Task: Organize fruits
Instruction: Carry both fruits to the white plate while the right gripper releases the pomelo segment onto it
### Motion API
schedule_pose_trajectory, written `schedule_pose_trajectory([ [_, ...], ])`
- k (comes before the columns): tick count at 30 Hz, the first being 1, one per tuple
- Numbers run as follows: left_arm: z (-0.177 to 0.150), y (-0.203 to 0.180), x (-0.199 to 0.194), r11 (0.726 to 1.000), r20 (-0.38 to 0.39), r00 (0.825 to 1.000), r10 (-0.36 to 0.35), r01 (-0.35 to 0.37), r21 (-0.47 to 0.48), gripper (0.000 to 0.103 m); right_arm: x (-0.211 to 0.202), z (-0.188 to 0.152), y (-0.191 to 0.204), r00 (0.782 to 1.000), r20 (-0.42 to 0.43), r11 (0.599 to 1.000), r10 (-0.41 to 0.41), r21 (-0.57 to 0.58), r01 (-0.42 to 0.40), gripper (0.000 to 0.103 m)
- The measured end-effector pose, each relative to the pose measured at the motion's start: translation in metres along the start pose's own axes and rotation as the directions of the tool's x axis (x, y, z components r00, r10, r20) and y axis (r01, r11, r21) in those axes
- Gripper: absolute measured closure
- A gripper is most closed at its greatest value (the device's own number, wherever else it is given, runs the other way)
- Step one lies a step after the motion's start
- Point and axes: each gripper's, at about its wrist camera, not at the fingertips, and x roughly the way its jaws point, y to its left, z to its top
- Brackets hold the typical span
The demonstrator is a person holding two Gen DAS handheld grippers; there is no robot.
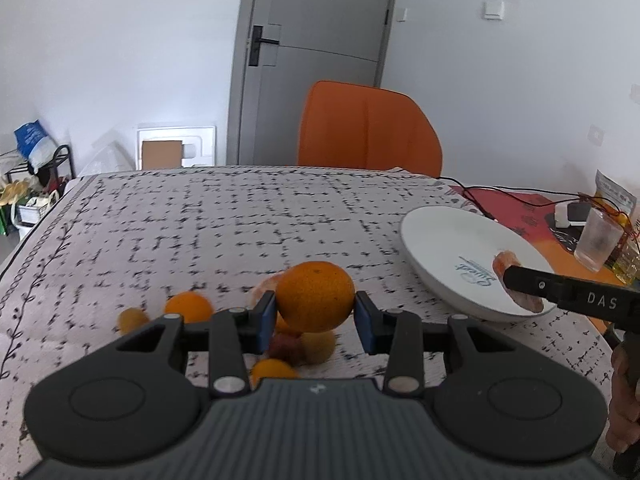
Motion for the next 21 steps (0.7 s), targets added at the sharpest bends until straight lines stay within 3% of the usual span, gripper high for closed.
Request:
schedule_pose_trajectory([
  [21,0.019,-0.062,0.036,0.994,-0.011,0.998,-0.063,0.063,0.092,0.063,0.006,0.013,-0.06,0.995,0.042,0.995,-0.087,0.044,0.085,0.071],
])
